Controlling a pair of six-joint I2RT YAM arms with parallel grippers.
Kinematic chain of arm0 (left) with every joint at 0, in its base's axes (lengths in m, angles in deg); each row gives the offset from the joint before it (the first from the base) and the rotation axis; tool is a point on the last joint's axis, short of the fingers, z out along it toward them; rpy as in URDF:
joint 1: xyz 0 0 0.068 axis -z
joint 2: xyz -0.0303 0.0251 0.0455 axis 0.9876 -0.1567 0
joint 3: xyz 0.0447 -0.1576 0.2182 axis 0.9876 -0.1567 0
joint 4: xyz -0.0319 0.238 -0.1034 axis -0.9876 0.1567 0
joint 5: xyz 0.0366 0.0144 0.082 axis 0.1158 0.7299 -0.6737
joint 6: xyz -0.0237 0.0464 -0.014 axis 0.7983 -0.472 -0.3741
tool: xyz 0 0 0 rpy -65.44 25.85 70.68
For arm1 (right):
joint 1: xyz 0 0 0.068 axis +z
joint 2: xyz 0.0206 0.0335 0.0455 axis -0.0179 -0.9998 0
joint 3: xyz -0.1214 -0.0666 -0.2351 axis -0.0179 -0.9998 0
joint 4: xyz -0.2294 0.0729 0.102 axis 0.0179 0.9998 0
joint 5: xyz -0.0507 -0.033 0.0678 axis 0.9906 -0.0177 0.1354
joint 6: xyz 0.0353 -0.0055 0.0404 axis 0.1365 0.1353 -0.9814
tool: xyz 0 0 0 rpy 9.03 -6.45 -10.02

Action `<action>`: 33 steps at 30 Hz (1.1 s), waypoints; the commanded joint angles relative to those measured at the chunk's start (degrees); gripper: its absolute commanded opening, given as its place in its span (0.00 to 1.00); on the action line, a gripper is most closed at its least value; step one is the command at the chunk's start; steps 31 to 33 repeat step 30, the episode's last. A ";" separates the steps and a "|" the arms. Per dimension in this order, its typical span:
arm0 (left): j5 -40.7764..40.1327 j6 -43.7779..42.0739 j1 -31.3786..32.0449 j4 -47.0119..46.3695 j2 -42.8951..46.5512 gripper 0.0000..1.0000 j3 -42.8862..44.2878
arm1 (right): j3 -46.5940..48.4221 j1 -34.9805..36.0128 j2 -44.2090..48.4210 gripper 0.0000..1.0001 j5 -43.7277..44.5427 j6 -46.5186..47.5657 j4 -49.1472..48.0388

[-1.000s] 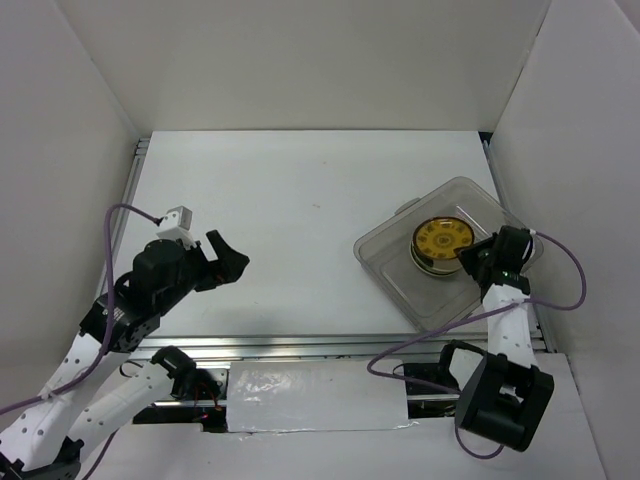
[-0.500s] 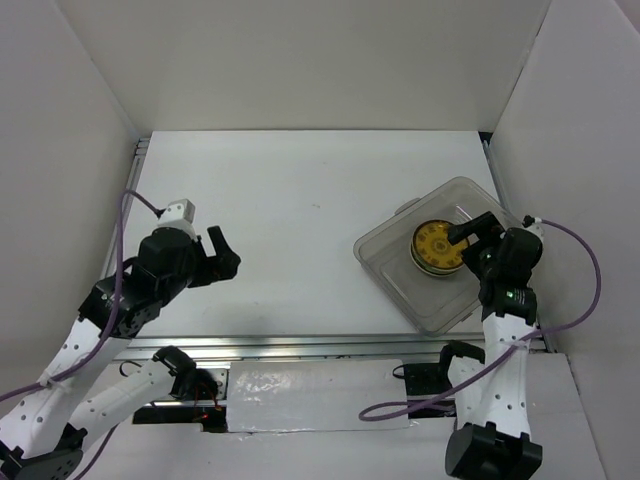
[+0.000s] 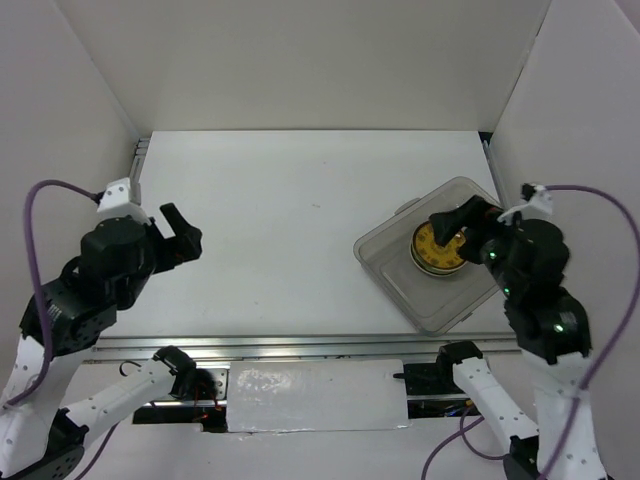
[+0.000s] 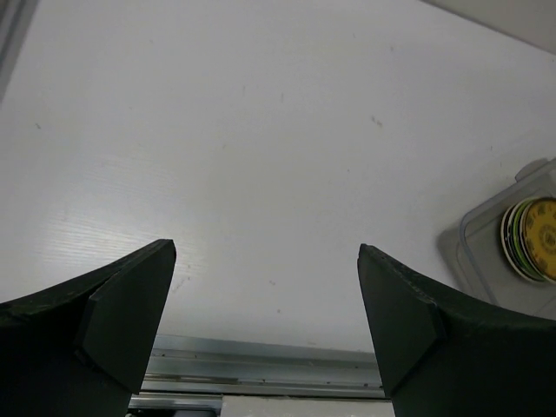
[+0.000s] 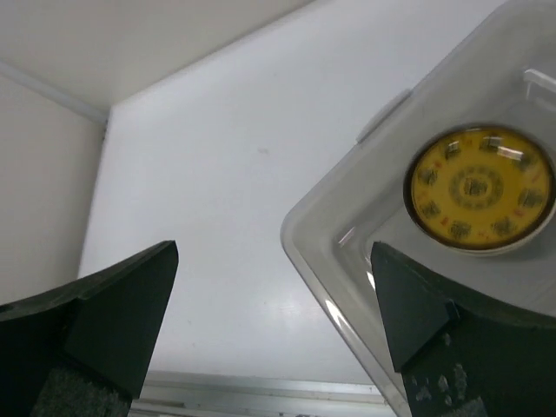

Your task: Place the plates into the plastic bin on the countertop

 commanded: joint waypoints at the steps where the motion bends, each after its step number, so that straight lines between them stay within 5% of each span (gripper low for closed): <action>1: -8.04 -1.81 -0.30 4.87 -0.83 0.99 6.57 | 16.17 4.26 0.17 1.00 13.00 3.71 14.25; 6: -11.74 -1.37 -0.30 8.58 1.00 0.99 11.95 | 32.12 4.63 1.40 1.00 9.33 9.68 26.83; 12: -10.35 -0.40 -0.30 12.27 8.56 0.99 8.27 | 47.51 10.33 6.13 1.00 6.34 8.64 33.43; 20: -6.38 1.62 -0.30 17.10 16.48 0.99 7.03 | 40.76 13.23 14.05 1.00 13.45 7.23 35.63; 33: -7.70 2.94 -0.30 19.57 19.73 0.99 4.93 | 39.53 13.32 13.00 1.00 12.23 6.79 34.75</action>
